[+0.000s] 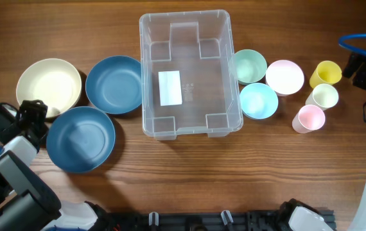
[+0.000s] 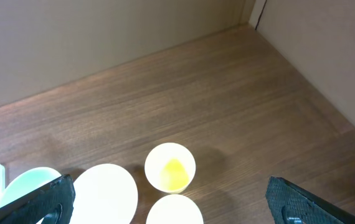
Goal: Pack container
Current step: 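Move the left gripper to the cream bowl's rim and grasp it, then lift the cream bowl with the left gripper over the clear bin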
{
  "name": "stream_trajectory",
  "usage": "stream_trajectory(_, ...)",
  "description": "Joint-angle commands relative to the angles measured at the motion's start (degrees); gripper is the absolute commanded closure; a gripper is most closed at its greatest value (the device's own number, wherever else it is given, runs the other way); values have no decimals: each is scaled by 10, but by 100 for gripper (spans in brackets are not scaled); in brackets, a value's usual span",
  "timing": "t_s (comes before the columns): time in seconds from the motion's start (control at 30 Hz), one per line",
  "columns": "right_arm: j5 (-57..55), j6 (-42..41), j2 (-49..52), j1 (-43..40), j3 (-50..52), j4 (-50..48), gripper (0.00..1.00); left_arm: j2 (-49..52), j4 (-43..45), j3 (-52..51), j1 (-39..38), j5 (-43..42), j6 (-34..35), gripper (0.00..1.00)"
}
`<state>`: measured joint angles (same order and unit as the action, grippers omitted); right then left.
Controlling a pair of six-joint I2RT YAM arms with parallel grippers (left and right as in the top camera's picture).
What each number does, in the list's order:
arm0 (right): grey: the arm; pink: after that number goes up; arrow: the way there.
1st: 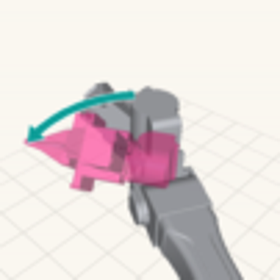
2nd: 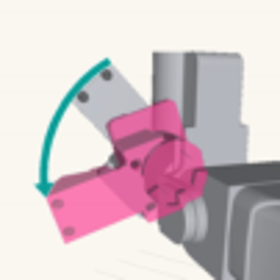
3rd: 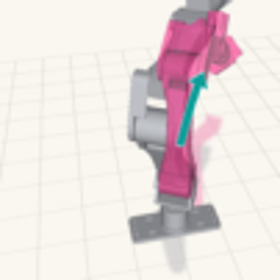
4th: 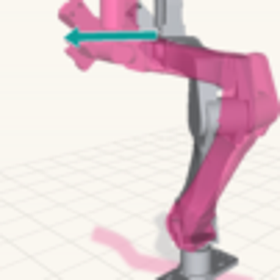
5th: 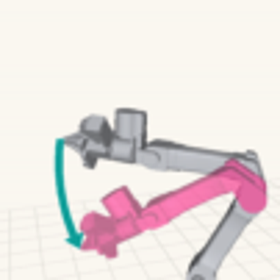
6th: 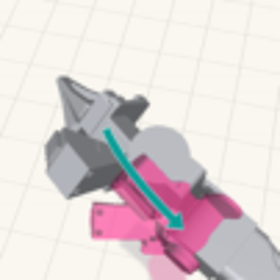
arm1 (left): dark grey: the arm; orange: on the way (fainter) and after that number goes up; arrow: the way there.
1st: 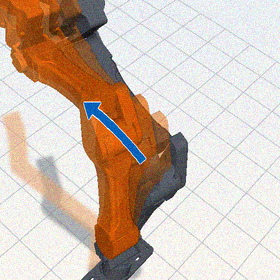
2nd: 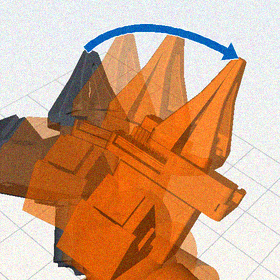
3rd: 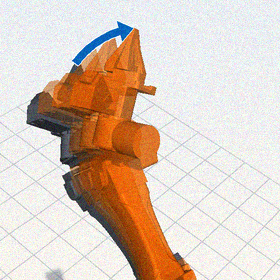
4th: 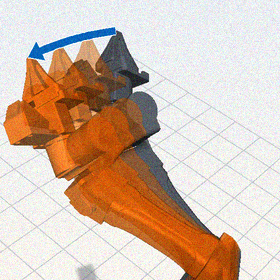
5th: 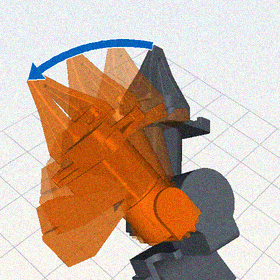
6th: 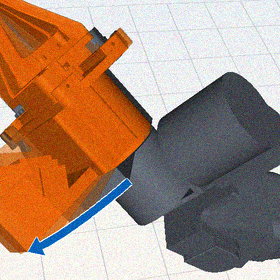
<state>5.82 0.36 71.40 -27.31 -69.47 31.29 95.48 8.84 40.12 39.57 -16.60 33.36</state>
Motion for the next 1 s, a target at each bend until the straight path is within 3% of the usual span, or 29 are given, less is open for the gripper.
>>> stream_trajectory(0.0,7,7,5,1,-10,-2,0,8,2,1,-10,32,-1,40)
stream_trajectory(0.13,7,7,5,1,-10,-2,0,8,2,1,-9,32,-1,44)
stream_trajectory(0.3,7,7,5,1,-10,-2,0,8,-1,1,-9,32,-1,58)
stream_trajectory(0.53,7,7,5,1,-10,-1,0,7,0,1,-9,32,-1,69)
stream_trajectory(0.8,7,7,5,1,-10,-2,0,-43,-4,18,-4,32,1,96)
stream_trajectory(0.97,7,7,5,1,-10,-2,0,-126,-24,30,-4,32,1,96)
